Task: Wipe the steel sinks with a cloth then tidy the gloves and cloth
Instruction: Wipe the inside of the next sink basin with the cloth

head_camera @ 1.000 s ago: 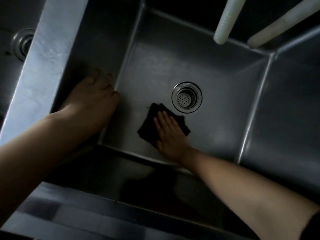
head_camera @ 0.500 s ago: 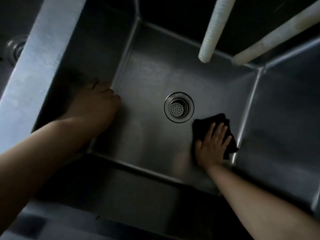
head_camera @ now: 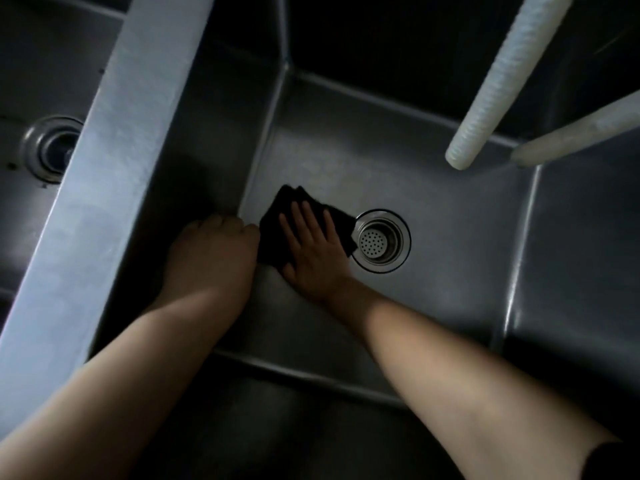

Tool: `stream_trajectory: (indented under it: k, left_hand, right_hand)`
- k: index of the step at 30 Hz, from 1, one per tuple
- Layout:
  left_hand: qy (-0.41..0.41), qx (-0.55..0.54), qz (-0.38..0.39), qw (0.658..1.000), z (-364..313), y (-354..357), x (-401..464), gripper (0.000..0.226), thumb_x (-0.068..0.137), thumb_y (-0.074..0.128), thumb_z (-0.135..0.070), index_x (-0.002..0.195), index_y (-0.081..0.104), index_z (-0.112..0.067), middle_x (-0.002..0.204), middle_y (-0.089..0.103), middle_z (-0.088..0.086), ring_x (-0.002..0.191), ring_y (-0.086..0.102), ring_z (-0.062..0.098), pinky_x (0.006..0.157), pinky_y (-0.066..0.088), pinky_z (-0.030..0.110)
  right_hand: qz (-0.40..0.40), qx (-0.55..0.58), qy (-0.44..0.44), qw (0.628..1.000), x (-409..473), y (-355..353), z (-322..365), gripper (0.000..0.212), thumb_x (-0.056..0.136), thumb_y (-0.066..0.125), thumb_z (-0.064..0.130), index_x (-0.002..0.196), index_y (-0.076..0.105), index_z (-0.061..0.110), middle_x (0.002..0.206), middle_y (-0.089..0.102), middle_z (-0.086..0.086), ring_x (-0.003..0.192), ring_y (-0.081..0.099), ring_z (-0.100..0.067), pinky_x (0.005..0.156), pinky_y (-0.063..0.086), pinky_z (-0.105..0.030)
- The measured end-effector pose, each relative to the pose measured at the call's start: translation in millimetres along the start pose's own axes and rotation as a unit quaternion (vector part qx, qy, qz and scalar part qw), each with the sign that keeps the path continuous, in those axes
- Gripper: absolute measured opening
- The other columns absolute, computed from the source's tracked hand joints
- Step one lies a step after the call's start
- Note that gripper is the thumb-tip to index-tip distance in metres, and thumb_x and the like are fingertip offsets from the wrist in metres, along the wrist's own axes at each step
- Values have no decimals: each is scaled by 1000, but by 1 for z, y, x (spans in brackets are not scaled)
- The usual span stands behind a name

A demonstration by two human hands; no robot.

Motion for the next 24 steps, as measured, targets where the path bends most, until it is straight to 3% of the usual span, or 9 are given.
stream_trajectory:
  k: [7, 14, 19, 22, 24]
  left_hand:
    - [12, 17, 19, 1000, -8, 7, -2, 23, 95, 39, -23, 115, 50, -24, 118, 55, 1, 109, 52, 24, 85, 41, 34]
    - [23, 1, 21, 1000, -13, 7, -2, 21, 95, 40, -24, 112, 52, -25, 117, 57, -1, 109, 52, 22, 86, 40, 32]
    - [28, -7, 32, 999, -15, 8, -3, 23, 94, 40, -26, 114, 53, -25, 117, 59, -1, 110, 52, 23, 88, 40, 33]
    - [36, 8, 40, 999, -17, 8, -4, 24, 94, 40, -26, 114, 54, -25, 116, 60, -1, 110, 53, 23, 90, 38, 33]
    - [41, 15, 45, 998, -19, 7, -5, 24, 94, 40, -26, 114, 53, -25, 116, 60, -2, 111, 53, 21, 88, 38, 32]
  right_hand:
    - [-37, 4, 144, 989, 43, -33, -105, 76, 89, 36, 45, 151, 5, 14, 158, 1, -14, 145, -5, -29, 115, -4, -50]
    - [-41, 22, 248, 968, -51, -28, -207, 80, 77, 20, 42, 150, 10, 9, 156, 8, -20, 145, 2, -32, 115, 0, -49]
    - [-5, 25, 261, 965, -138, 2, -193, 81, 74, 25, 37, 147, 18, 1, 152, 15, -26, 143, 10, -39, 114, 6, -54]
    - [1, -7, 196, 981, -168, 15, -150, 77, 74, 35, 37, 139, 37, -4, 145, 30, -31, 135, 25, -48, 111, 17, -60]
    - [21, -24, 131, 991, -175, 27, -116, 76, 75, 38, 42, 138, 41, -2, 145, 31, -30, 136, 23, -47, 109, 18, -59]
Point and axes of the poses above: each hand's wrist, its own x-axis towards the middle knuckle, its own y-axis out of the palm, z = x × y, the point moved 10 cm from there along x, towards the middle knuckle
